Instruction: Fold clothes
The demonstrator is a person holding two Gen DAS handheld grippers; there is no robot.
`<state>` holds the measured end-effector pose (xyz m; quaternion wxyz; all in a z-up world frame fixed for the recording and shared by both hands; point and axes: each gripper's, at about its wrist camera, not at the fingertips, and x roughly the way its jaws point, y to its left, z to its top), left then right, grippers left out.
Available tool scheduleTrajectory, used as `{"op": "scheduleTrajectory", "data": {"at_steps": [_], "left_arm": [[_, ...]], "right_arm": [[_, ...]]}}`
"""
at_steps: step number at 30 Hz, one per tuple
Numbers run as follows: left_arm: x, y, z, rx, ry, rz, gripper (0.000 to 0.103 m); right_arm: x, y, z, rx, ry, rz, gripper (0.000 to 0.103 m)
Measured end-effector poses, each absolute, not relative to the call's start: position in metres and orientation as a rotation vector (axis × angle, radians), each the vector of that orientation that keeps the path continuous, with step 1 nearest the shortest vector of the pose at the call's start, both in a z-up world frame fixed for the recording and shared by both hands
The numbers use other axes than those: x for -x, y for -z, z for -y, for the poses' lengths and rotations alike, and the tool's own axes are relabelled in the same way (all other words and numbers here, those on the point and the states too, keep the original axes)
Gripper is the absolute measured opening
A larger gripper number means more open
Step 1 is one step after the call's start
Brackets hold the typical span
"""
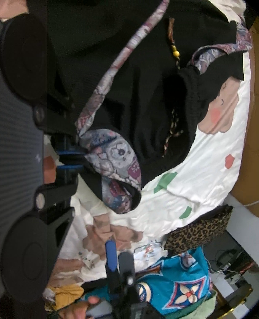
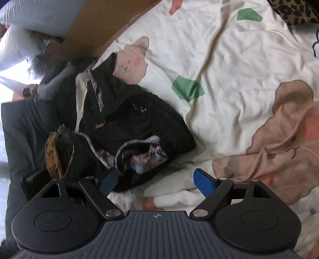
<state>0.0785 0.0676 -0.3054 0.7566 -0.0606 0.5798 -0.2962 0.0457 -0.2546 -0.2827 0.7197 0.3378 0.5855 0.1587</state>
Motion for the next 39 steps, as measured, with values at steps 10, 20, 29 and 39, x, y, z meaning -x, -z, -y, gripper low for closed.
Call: {"op": "scheduleTrajectory", "data": {"at_steps": [10, 20, 29, 39], "left_arm": [[-0.081, 0.291, -0.095, 0.186, 0.622, -1.211, 0.006], [-0.078, 0.289, -0.108, 0.244, 0.618, -1.196, 0.006], [-0.072, 0.293, -0.112, 0.245, 0.652, -1.217, 0.006], [-0.072, 0.252, -0.117, 0.243, 0.666, -1.132, 0.031]], "right_arm": [[-0.03, 0.329, 0.226, -1.165, -0.227, -1.228, 0.055], [-0.021, 0.342, 0.194, -1.281, -0.083, -1.114, 0.055], [-0.009, 0.362, 0.186, -1.451, 0.045, -1.036, 0.023], [-0.046, 0.334, 0.202, -1.029, -0.053, -1.204, 0.001]]}}
